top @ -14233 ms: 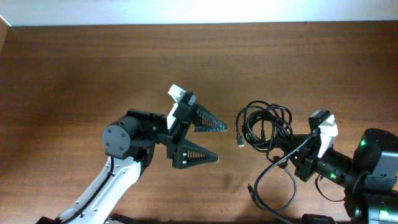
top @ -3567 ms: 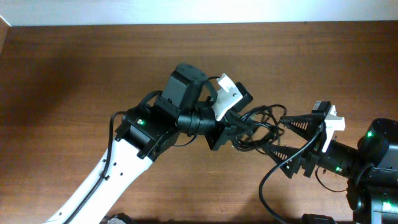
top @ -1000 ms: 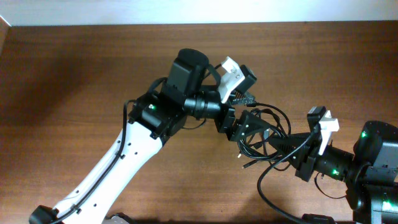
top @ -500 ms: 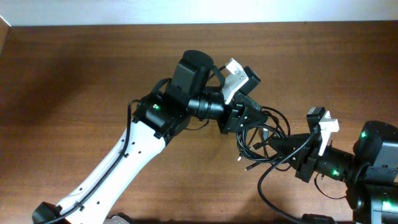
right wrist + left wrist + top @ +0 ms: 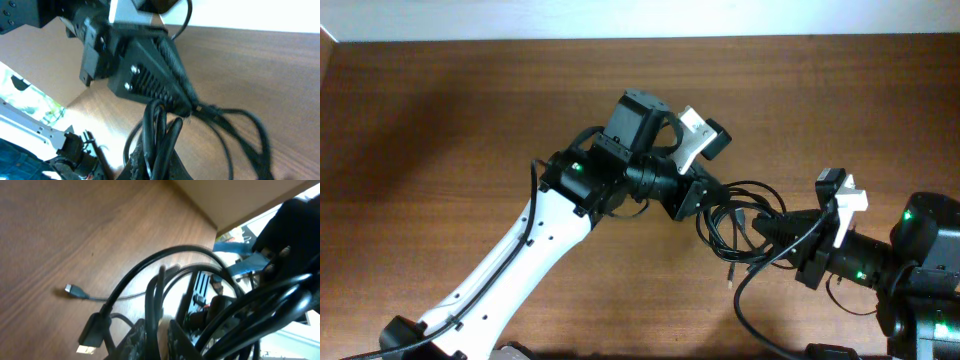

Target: Untangle cables

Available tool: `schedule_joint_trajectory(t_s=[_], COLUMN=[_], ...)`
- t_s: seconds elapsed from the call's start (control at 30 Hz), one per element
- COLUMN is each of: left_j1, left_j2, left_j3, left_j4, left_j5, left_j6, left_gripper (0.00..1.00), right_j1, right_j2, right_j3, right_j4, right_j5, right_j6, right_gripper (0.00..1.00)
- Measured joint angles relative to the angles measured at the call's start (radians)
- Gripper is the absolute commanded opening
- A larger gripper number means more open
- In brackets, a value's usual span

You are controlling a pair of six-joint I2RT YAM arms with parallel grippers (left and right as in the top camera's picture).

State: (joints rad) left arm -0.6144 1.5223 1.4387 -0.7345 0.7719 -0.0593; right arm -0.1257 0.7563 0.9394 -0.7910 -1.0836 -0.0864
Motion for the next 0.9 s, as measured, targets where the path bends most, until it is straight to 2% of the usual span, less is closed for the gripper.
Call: schedule_joint_trajectory(t_s=[0.17,0.4,0.47,0.5,0.67,0.9], left_j1=[0.000,-0.041,-0.055,-0.058,-0.068,-0.070], left_j2=[0.004,0.005,0.006,0.006,0.006,0.006], left_j3=[0.001,0.001,0.001,0.001,0.001,0.001], left_j4=[-0.075,-0.086,-0.088,-0.089,-0.133,-0.147], left_j5=[-0.014,-0.037,-0.048,-0.053,-0.067,-0.066], left_j6=[0.018,0.052,0.060,0.063,0.082,0.161], left_gripper=[0.07,0.09,0.05,0.00,0.00,0.00], right_j1=[0.000,0.000,0.000,0.000,0.000,0.001], right_j2=[0.000,0.000,0.000,0.000,0.000,0.000], right_j3=[-0.001,-0.001,-0.001,-0.001,-0.001,-0.001], right_j4=[0.071,0.113,0.122,0.135,0.192,0.198], right_j5=[-0.010,0.013,0.021,0.028,0.122,0.164], right_j6=[0.001,0.050,0.064,0.080,0.199,0.256], right_gripper=[0.04,0.04,0.04,0.04,0.04,0.04])
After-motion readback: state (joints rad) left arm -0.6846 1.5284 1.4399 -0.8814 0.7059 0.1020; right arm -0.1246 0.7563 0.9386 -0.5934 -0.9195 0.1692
